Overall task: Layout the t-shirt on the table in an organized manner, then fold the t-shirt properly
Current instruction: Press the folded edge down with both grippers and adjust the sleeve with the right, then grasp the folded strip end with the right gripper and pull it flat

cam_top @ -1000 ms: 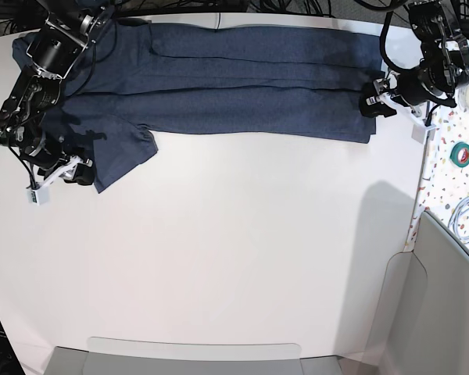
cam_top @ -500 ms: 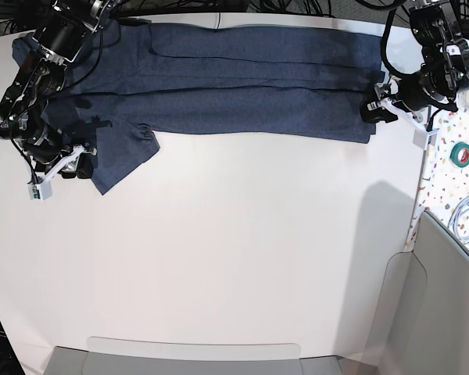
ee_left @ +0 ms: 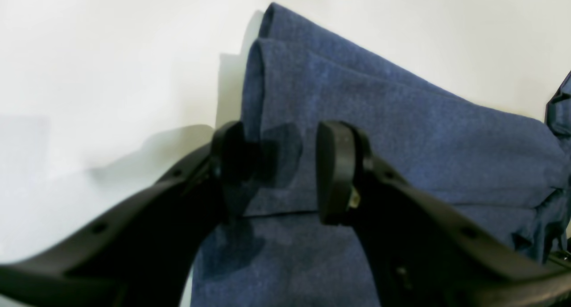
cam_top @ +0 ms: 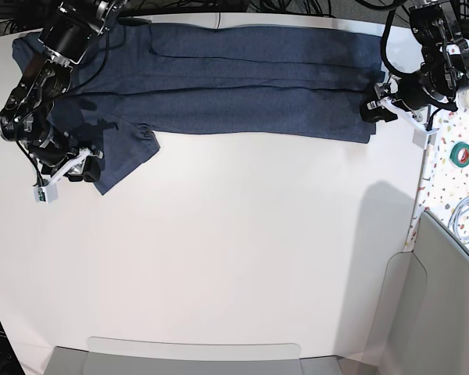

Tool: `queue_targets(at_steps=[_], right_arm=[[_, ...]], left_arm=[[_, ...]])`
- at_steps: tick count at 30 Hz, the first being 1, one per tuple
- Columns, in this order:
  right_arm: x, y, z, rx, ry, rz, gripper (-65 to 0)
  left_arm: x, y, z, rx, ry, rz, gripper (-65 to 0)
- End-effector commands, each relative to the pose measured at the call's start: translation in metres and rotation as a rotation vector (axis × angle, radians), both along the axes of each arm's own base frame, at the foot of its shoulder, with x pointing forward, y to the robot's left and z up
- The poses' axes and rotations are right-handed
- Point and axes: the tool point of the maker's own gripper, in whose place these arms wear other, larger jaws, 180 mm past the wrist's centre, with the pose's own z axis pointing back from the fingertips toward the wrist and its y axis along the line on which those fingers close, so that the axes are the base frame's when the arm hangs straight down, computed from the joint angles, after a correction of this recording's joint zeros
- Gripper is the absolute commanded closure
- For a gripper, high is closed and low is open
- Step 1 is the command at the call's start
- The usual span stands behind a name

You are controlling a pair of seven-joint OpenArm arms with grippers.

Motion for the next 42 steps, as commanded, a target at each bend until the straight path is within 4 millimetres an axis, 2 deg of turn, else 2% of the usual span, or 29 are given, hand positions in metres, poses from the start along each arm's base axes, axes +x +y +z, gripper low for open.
queue_targets(at_steps=[1, 6, 14, 18, 22, 24, 27, 29, 32, 34, 36, 39, 42], right_arm=[[0.013, -0.01, 0.015, -0.008, -0.049, -0.009, -24.5], [0.018, -0.015, -0.006, 0.056, -0.011, -0.032, -24.5], [0.02, -0.012, -0.01, 0.158, -0.018, -0.036, -24.5], [0.013, -0.01, -0.02, 0.196, 0.018, -0.037, -24.5], [0.01, -0.009, -0.023, 0.193, 0.035, -0.03, -23.7], [0.007, -0.01, -0.025, 0.19, 0.041, -0.031, -17.4], [0.006, -0.012, -0.026, 0.182, 0.046, -0.032, 0.0], [0.006, -0.013, -0.025, 0.155, 0.054, -0.006, 0.0], [0.012, -0.009, -0.011, 0.107, 0.02, 0.037, 0.0], [0.008, -0.009, 0.0, 0.065, -0.011, 0.052, 0.0], [0.005, -0.006, 0.02, 0.008, -0.069, 0.073, 0.0], [-0.008, -0.002, 0.042, -0.076, -0.127, 0.106, 0.0], [-0.028, 0.014, 0.054, -0.135, -0.157, 0.157, 0.0]], left_arm=[[0.006, 0.002, 0.009, 0.008, -0.034, -0.01, -25.3], [0.005, 0.002, 0.009, 0.008, -0.033, -0.011, -25.3], [0.005, 0.003, 0.009, 0.009, -0.034, -0.008, -25.3], [0.005, 0.003, 0.009, 0.009, -0.035, -0.007, -25.3], [0.005, 0.002, 0.009, 0.008, -0.034, -0.01, -25.3], [0.005, 0.002, 0.009, 0.008, -0.034, -0.01, -25.3], [0.005, 0.002, 0.009, 0.008, -0.033, -0.011, -25.3], [0.005, 0.002, 0.009, 0.008, -0.033, -0.011, -25.3], [0.005, 0.002, 0.009, 0.008, -0.033, -0.011, -25.3], [0.005, 0.002, 0.009, 0.008, -0.033, -0.011, -25.3], [0.005, -0.002, 0.007, -0.007, -0.034, -0.003, -25.3], [0.005, -0.005, 0.006, -0.014, -0.033, -0.004, -25.3], [0.004, -0.007, 0.005, -0.019, -0.031, -0.002, -25.3]])
